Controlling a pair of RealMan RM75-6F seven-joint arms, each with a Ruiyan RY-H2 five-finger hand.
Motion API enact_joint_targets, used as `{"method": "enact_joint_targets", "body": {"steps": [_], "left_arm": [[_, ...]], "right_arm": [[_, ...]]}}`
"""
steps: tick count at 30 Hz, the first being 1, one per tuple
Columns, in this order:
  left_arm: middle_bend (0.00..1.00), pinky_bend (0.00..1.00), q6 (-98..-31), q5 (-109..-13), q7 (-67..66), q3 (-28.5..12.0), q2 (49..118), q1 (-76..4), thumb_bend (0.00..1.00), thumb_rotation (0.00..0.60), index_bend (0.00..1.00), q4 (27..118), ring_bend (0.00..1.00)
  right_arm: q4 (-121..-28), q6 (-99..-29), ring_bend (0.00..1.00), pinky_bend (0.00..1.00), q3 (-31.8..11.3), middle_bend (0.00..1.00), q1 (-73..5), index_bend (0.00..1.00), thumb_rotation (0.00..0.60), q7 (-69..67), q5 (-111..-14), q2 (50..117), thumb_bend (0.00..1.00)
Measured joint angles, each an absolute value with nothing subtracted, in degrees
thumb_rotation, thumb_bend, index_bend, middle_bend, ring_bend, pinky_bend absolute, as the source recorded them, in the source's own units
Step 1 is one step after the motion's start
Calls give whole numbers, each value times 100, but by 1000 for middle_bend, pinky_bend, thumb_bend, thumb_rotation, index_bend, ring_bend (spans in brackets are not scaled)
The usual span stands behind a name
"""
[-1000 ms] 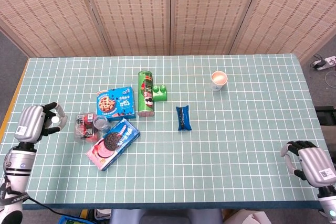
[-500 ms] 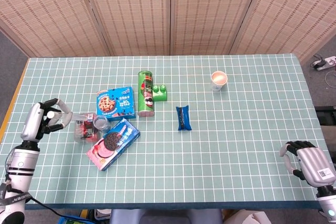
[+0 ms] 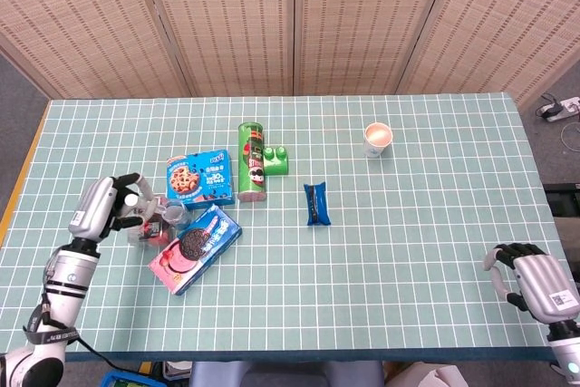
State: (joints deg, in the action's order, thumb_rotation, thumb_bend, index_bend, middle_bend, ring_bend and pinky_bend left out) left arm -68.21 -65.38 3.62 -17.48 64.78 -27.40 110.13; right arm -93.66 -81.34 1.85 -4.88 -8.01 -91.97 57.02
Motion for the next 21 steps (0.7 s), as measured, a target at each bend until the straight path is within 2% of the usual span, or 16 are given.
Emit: {"method": "enact_joint_targets", "body": {"steps": [21], "left_arm": [[1000, 1000, -6693, -5922, -528, -1651, 6979, -3141, 441, 600, 757, 10676, 1000]], "right_arm": [[-9348, -8202, 369, 360, 194, 459, -465, 516, 600, -909, -9244, 5666, 367]]}}
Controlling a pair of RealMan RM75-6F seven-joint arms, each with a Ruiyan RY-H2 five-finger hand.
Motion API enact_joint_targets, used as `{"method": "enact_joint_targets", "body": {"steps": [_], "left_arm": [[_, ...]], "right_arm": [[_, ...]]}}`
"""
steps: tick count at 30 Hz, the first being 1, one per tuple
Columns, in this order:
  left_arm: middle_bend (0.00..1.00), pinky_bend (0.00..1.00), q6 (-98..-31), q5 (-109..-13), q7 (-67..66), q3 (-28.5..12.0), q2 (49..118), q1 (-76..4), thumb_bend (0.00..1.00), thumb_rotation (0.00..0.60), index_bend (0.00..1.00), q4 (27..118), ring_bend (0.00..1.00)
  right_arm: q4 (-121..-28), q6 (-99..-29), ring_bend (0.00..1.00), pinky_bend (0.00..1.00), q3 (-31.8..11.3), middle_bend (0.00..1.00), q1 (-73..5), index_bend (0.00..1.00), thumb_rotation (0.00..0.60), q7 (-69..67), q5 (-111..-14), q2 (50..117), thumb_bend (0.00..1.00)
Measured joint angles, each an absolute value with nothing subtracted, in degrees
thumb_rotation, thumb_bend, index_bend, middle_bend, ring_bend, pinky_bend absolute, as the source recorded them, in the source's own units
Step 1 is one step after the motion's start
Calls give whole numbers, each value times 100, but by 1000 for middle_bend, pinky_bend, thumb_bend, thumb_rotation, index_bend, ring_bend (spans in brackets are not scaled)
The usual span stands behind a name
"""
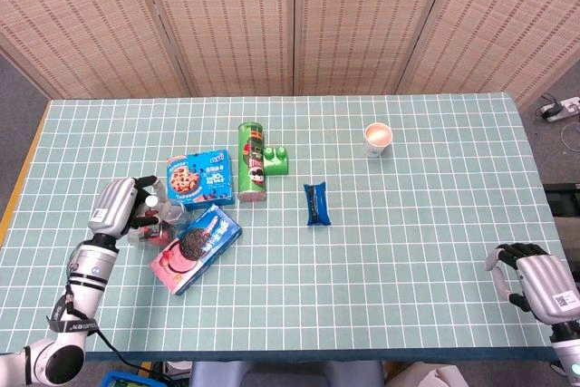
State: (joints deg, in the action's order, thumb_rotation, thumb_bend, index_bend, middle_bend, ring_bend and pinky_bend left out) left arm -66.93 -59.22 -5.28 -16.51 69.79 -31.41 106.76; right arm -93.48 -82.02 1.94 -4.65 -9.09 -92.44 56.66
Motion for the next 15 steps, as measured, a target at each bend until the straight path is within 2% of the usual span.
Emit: {"method": "enact_joint_targets", "body": {"steps": [15], "left_arm": [[1000, 1000, -6602, -5717, -866, -1557, 7455, -3349, 441, 600, 755, 10083, 1000]], "right_arm": [[-9327, -8212, 369, 360, 191, 459, -462, 516, 600, -1003, -9241, 5642, 367]]}}
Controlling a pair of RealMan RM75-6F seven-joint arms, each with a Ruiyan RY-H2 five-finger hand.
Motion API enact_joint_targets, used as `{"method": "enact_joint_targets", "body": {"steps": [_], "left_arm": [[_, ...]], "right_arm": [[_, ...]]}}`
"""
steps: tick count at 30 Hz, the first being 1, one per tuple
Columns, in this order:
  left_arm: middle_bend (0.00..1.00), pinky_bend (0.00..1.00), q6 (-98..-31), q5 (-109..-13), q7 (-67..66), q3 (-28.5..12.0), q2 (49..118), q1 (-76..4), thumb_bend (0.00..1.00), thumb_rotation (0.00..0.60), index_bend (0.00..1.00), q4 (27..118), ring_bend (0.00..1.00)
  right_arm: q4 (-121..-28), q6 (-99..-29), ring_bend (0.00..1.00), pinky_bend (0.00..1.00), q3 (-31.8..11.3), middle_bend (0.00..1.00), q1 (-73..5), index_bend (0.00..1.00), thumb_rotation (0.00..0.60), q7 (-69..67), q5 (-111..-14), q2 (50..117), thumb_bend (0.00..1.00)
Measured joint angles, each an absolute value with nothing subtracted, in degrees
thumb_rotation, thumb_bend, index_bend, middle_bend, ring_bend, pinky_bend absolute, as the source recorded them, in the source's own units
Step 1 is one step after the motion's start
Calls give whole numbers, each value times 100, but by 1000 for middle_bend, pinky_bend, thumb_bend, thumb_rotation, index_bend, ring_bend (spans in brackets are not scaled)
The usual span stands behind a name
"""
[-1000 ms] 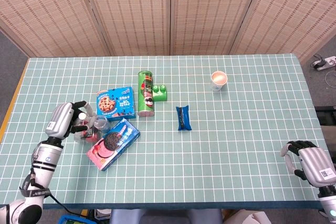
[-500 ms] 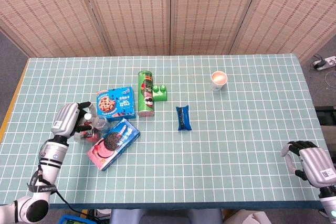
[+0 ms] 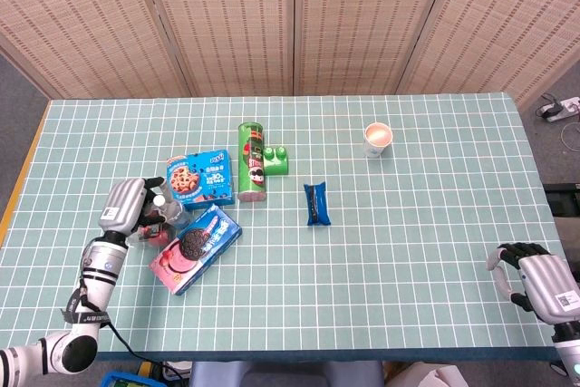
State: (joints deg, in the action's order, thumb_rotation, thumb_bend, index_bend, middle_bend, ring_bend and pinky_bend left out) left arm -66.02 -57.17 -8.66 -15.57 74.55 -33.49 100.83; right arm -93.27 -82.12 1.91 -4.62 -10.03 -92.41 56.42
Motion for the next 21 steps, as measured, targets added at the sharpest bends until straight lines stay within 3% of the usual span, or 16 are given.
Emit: {"method": "enact_joint_targets", "body": {"steps": [21], "left_arm": [[1000, 1000, -6385, -5585, -904, -1422, 7857, -3428, 441, 600, 727, 9528, 1000]], "right_arm": [[-9293, -8177, 369, 360, 185, 459, -482, 516, 600, -1097, -9227, 5629, 368]]}}
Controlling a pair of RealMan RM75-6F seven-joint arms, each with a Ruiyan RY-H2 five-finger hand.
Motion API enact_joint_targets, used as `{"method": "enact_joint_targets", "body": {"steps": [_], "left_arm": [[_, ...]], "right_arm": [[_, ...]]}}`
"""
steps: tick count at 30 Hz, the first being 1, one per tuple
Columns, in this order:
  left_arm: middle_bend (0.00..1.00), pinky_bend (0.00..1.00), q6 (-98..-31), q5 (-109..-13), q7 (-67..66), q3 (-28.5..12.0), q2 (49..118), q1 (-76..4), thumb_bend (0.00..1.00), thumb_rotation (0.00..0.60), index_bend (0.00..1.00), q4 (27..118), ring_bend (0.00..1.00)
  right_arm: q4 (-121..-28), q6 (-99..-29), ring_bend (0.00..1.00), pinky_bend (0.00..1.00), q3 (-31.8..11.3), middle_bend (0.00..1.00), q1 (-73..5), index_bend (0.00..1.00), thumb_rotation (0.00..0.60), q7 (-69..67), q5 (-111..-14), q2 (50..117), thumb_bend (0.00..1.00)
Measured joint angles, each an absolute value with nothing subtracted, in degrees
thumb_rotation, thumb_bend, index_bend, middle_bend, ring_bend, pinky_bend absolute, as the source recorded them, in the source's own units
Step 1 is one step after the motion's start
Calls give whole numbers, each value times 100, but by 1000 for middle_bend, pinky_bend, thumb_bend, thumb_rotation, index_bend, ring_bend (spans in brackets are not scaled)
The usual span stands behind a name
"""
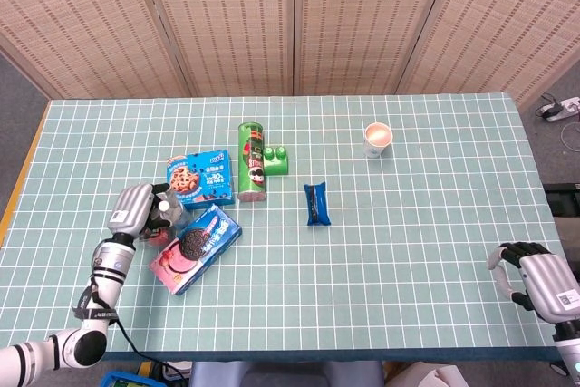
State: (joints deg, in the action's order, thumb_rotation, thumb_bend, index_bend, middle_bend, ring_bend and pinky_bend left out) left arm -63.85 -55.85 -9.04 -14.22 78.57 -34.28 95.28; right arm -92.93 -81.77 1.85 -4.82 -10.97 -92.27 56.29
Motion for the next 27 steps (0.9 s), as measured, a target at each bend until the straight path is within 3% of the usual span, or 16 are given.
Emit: {"method": "enact_joint_targets", "body": {"steps": [3, 5, 8, 11, 17, 27], "left_arm": [[1000, 1000, -6342, -5606, -878, -1396, 7858, -3420, 437, 600, 650, 9471, 1000], [1000, 1000, -6321, -5638, -838, -1382, 7848, -3410, 415, 600, 522, 9446, 1000], [1000, 1000, -6265, -5679, -755, -1361, 7813, -3388, 254, 600, 360, 9419, 1000], [1000, 1000, -6217, -5683, -717, -1352, 7762, -3370, 141, 600, 292, 9416, 1000], [1000, 1000, -6190, -5560, -779, -1344, 7653, -3334, 74, 600, 233, 9499, 1000], [1000, 1000, -6364, -5530, -899, -1271, 7322, -3147, 54, 600, 233, 9770, 1000]], "right_arm": [[-9286, -8182, 369, 360, 184, 459, -481, 516, 600, -1125, -9225, 5623, 367], [-9282, -8190, 369, 360, 181, 459, -479, 516, 600, -1140, -9224, 5621, 367], [-9276, -8182, 369, 360, 180, 459, -482, 516, 600, -1153, -9221, 5617, 367], [-9276, -8176, 369, 360, 181, 459, -485, 516, 600, -1161, -9220, 5615, 367], [-9281, -8190, 369, 360, 183, 459, -478, 516, 600, -1143, -9226, 5618, 367], [-9299, -8140, 369, 360, 193, 459, -495, 516, 600, -1032, -9232, 5649, 367]]}}
